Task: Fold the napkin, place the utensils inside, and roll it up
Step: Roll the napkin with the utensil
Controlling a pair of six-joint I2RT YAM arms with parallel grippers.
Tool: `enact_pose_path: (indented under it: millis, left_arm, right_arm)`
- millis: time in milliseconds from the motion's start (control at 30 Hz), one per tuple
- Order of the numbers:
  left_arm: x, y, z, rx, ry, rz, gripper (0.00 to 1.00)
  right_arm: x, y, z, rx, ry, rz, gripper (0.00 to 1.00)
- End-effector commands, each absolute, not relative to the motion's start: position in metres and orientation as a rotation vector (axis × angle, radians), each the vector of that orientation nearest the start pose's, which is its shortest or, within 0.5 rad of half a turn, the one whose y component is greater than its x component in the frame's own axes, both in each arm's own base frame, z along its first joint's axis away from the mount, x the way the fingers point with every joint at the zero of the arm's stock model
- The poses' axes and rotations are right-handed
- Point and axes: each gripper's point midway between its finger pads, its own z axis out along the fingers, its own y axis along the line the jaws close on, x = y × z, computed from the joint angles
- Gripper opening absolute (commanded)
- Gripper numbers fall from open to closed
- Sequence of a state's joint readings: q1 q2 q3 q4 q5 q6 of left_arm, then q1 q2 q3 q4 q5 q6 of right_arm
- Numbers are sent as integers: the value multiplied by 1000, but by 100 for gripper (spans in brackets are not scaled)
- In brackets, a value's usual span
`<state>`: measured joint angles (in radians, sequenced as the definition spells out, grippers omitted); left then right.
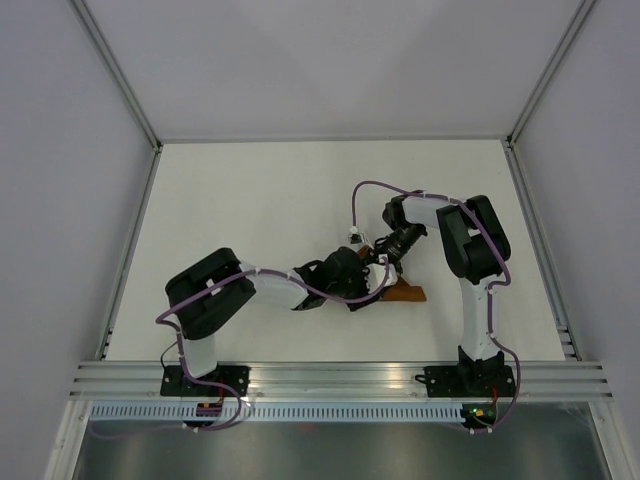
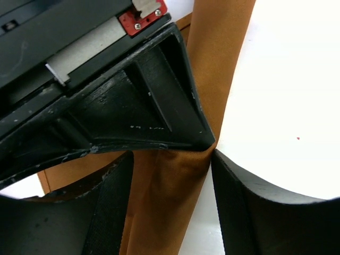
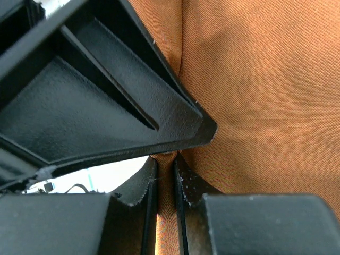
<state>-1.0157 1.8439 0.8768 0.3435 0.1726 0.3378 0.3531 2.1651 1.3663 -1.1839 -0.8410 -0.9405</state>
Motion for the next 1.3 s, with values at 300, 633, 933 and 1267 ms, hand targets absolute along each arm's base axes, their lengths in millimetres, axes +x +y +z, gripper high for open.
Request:
enact_pose_path:
  millis: [300, 633, 933, 1267]
  left_arm:
    - [222, -401, 2, 1508, 1811, -742, 24]
    - [212, -397, -13, 1536, 1930, -994, 2]
    - [209, -384, -23, 1491, 2022, -1192, 2]
    - [214, -380, -29, 1411, 2141, -1363, 2]
  right_arm:
    - [236, 172, -38, -1756, 2486, 1146, 11]
    - [239, 180, -21, -1713, 2427, 1151, 34]
    - [260, 182, 21, -1616, 2340, 1110, 51]
    - [292, 170, 65, -1443, 2197, 909, 52]
